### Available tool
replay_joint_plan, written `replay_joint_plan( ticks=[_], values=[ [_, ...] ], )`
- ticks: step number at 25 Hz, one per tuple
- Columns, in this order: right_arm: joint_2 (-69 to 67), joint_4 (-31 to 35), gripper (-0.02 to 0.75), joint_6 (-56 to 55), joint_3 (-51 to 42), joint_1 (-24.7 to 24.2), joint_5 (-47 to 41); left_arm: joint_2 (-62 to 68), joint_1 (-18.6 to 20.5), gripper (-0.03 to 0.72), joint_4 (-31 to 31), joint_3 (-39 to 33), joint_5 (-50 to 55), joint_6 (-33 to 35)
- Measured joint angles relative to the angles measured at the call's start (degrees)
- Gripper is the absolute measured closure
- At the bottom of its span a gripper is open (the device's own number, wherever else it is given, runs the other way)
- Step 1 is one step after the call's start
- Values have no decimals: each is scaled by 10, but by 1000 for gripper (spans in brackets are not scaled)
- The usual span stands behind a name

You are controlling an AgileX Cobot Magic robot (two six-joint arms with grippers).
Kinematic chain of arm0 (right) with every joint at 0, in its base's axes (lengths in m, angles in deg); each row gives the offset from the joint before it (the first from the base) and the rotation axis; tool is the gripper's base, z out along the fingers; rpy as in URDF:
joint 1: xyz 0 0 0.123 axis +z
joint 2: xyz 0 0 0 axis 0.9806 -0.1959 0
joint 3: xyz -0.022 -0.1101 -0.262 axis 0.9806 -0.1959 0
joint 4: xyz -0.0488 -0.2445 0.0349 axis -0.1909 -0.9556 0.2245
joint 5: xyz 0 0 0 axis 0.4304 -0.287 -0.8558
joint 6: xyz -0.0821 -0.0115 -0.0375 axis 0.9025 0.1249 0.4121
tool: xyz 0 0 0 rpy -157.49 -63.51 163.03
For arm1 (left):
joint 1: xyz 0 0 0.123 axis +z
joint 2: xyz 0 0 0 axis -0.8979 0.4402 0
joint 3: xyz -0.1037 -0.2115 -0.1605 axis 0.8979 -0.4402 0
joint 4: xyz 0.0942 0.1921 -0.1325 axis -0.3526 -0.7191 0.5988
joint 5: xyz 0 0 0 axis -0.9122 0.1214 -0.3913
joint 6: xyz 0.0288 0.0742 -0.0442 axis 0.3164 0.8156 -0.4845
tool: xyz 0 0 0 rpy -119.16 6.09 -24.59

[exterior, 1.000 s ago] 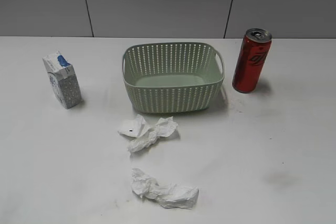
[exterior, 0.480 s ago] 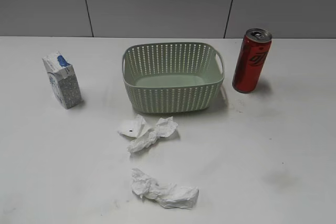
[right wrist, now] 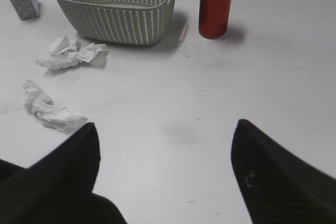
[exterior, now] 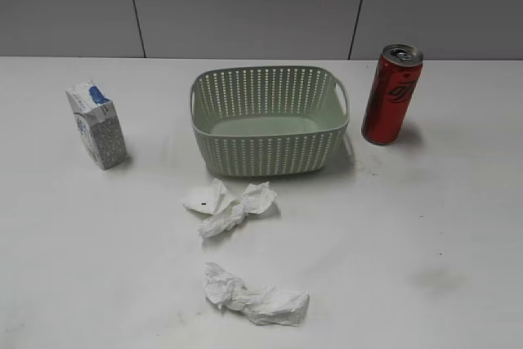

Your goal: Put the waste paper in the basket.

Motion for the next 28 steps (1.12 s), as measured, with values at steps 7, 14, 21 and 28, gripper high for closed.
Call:
replay_joint_plan(
  ticks=[7, 14, 21, 28],
  values=[
    [0, 0, 149, 1, 0, 0, 0, 0, 0, 438, 0, 0, 0, 0],
    [0, 0, 149, 1, 0, 0, 0, 4, 0, 70, 11, 0, -1, 0],
    [0, 0, 149, 1, 0, 0, 0, 103, 0, 51, 98, 11, -43, 75],
    [0, 0, 149, 1, 0, 0, 0, 283, -26, 68, 130, 21, -120, 168]
  ],
)
